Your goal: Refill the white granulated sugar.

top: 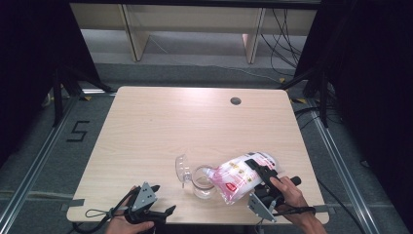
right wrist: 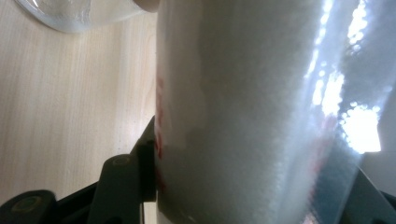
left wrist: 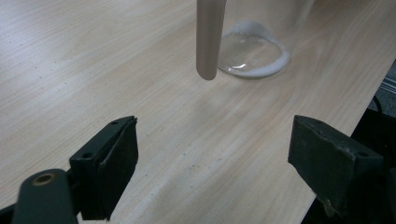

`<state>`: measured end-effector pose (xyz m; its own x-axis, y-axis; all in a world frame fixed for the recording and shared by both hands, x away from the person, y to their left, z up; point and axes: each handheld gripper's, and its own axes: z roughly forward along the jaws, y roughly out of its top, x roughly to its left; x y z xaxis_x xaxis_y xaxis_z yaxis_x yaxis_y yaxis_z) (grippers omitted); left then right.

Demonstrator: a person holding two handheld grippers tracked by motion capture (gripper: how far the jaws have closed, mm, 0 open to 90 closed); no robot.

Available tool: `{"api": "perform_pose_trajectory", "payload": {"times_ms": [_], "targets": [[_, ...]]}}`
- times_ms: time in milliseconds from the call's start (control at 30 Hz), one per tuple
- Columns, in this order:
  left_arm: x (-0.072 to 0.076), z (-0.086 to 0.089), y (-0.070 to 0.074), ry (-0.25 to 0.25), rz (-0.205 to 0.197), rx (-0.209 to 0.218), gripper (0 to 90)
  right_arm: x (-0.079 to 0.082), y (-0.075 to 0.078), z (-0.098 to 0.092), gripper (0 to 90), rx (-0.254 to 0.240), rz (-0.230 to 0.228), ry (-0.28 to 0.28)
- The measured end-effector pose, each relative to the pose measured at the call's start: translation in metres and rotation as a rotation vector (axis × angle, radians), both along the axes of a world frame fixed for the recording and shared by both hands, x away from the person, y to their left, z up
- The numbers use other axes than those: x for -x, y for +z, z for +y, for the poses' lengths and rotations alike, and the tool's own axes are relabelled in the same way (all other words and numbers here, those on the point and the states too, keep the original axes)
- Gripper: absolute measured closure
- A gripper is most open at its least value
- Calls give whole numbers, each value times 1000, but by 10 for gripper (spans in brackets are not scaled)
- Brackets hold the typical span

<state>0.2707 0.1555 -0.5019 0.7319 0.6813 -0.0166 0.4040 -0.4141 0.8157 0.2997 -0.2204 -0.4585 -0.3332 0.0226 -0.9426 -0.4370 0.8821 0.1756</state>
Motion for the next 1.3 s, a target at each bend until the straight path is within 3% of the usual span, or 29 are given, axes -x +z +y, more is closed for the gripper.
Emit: {"api": "perform_pose_trajectory", "payload": {"times_ms": [33, 67, 133, 200, 233, 300, 500, 533, 700, 733, 800, 833, 900, 967, 1000, 1033, 1100, 1200, 1233, 1267, 1300], "targets": [[0, 0, 0, 0, 0, 0, 157, 0, 0, 0, 478, 0, 0, 0], [0, 1, 0, -2, -5, -16, 157, -2, 2, 1, 478, 28, -28, 30], [1, 0, 0, -3, 1, 4, 157, 2, 2, 0, 478, 39, -30, -4], [1, 0, 0, -2, 2, 6, 158, 2, 4, 1, 478, 64, -39, 0], [1, 0, 0, -2, 2, 6, 158, 2, 2, 0, 478, 38, -27, -5], [1, 0, 0, -4, 3, 6, 158, 2, 7, 0, 479, 84, -62, 7], [1, -1, 0, 0, 2, 10, 158, 2, 6, -1, 480, 92, -69, 3], [0, 1, 0, -11, 0, -10, 158, 3, 6, -1, 480, 93, -72, -2], [0, -1, 0, 0, 2, 8, 158, 3, 4, 0, 481, 105, -74, -5], [1, -1, 0, -1, 2, 8, 158, 2, 6, 1, 481, 130, -100, 16], [0, 1, 1, -10, -5, -14, 158, 2, 7, 2, 481, 136, -98, 22], [0, 0, 0, -8, 0, -10, 158, 2, 4, 2, 482, 119, -81, -1], [1, -1, 0, 0, 3, 16, 158, 2, 7, 4, 482, 164, -118, 15], [0, 0, 0, -2, 1, 7, 158, 2, 8, 4, 483, 168, -118, 18], [0, 0, 0, -1, 1, 7, 158, 3, 6, 4, 483, 146, -103, 1], [0, -1, 0, 0, 1, 9, 157, 3, 8, 5, 483, 183, -129, 13], [-1, 0, 0, -7, -13, -18, 158, 4, 8, 7, 483, 204, -141, 13], [0, 0, 1, -8, 0, -4, 158, 4, 8, 9, 484, 200, -154, 37], [0, 0, 1, -8, 0, -4, 158, 6, 6, 9, 484, 188, -135, 15], [0, 0, 0, -7, 0, -1, 158, 6, 8, 11, 485, 220, -176, 40], [0, 0, 0, -7, 0, 0, 158, 7, 5, 10, 485, 199, -145, 10]]}}
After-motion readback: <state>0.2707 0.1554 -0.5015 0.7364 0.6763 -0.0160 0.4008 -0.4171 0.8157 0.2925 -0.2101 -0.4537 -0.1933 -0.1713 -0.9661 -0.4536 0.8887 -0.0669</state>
